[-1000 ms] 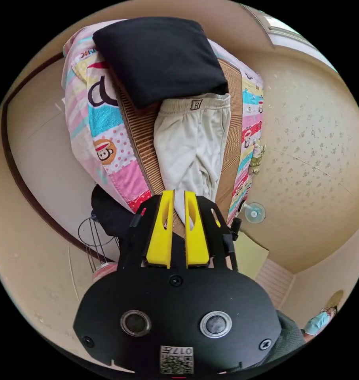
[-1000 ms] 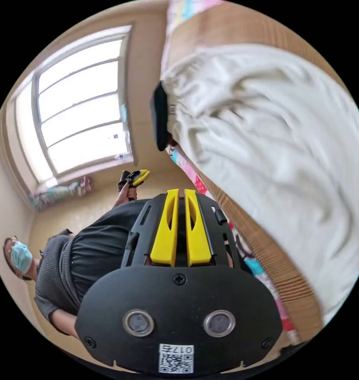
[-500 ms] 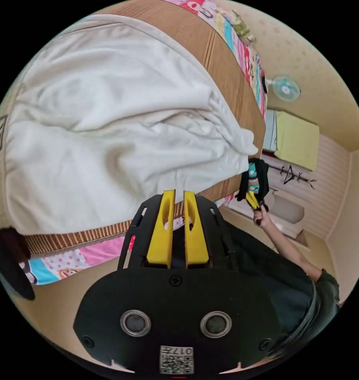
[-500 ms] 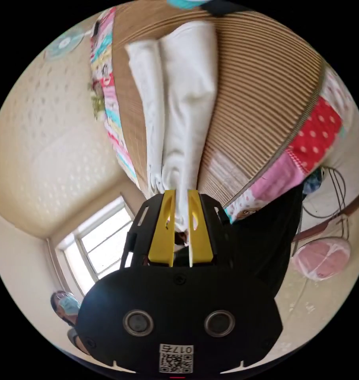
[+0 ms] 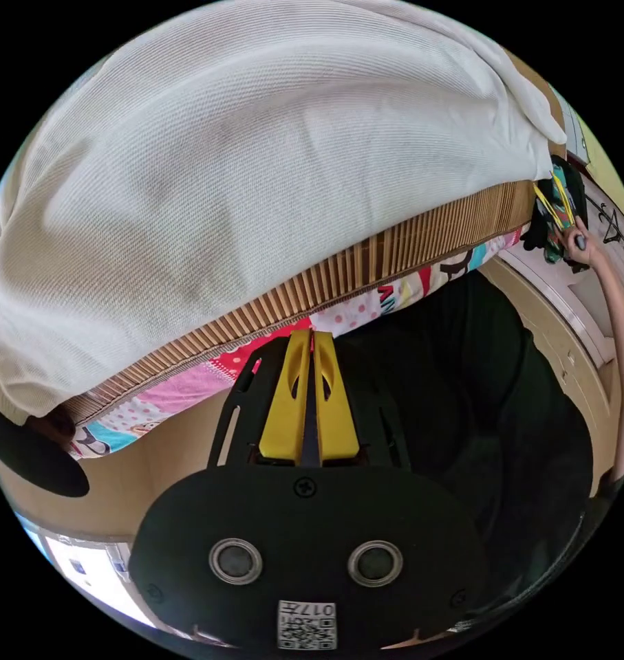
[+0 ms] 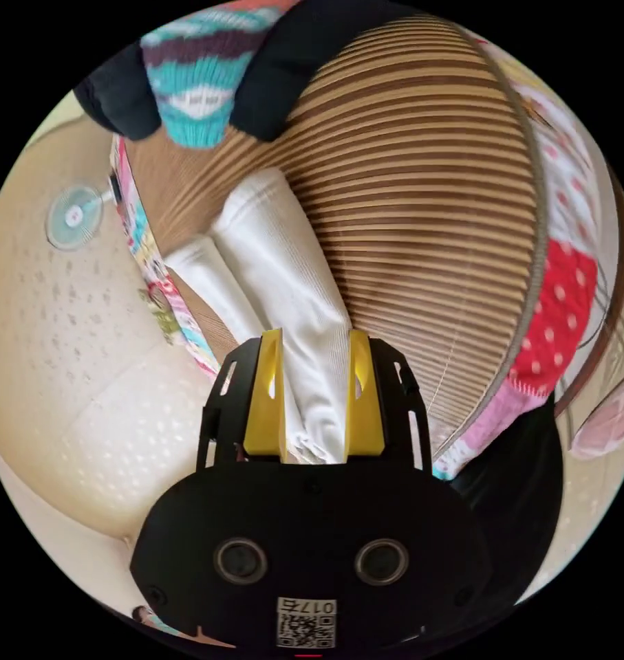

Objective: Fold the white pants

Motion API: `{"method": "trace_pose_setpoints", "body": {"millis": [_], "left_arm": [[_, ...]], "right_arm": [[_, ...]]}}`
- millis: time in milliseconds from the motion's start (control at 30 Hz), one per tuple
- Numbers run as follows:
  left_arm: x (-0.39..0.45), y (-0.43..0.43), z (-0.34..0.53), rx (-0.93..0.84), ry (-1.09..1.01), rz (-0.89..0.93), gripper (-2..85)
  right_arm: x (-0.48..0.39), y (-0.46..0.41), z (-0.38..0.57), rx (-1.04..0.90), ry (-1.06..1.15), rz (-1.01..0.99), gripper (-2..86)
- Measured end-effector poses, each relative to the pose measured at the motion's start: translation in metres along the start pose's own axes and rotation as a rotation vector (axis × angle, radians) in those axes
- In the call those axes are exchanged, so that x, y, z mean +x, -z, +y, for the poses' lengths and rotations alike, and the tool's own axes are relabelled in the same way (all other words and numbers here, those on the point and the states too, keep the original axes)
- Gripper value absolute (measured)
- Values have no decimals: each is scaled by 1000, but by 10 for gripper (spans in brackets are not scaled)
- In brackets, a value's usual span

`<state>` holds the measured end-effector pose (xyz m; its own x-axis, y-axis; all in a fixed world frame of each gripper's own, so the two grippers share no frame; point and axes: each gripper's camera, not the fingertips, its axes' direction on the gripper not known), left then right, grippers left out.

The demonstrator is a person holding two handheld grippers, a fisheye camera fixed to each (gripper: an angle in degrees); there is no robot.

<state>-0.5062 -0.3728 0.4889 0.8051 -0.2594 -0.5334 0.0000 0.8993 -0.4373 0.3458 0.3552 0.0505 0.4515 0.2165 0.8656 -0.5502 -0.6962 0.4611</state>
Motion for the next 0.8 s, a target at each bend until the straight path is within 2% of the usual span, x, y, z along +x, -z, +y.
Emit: {"method": "trace_pose_setpoints", "body": {"millis": [33, 100, 200, 267, 367, 433, 567, 600, 700, 800], "left_arm": [[-3, 8, 10, 36, -6, -2, -9], [-8, 20, 24, 89, -19, 28, -9], [-21, 33, 42, 113, -1, 120, -10], [-32, 46, 56, 135, 35, 130, -10], [-43, 62, 69, 164, 51, 158, -10], [-48, 68, 74, 160, 69, 171, -10], [-53, 77, 78, 138, 94, 188, -10], [-52, 78, 78, 133, 96, 191, -10], [-47, 82, 81, 119, 113, 182, -10], [-38, 82, 89, 130, 106, 183, -10]], "right_arm": [[-5, -4, -5, -30, 28, 29, 101], [-23, -29, -18, -232, 105, 86, 55], [-50, -21, -9, -330, 220, 23, 39], [-74, 11, 10, -285, 387, 62, 36], [-82, 69, 55, -149, 612, 286, 33], [-53, 97, 69, -66, 538, 324, 34], [41, 140, 80, 80, 183, 406, 44], [48, 151, 88, 138, 159, 388, 53], [17, 161, 100, 227, 319, 348, 74], [-41, 132, 82, 103, 484, 416, 106]]}}
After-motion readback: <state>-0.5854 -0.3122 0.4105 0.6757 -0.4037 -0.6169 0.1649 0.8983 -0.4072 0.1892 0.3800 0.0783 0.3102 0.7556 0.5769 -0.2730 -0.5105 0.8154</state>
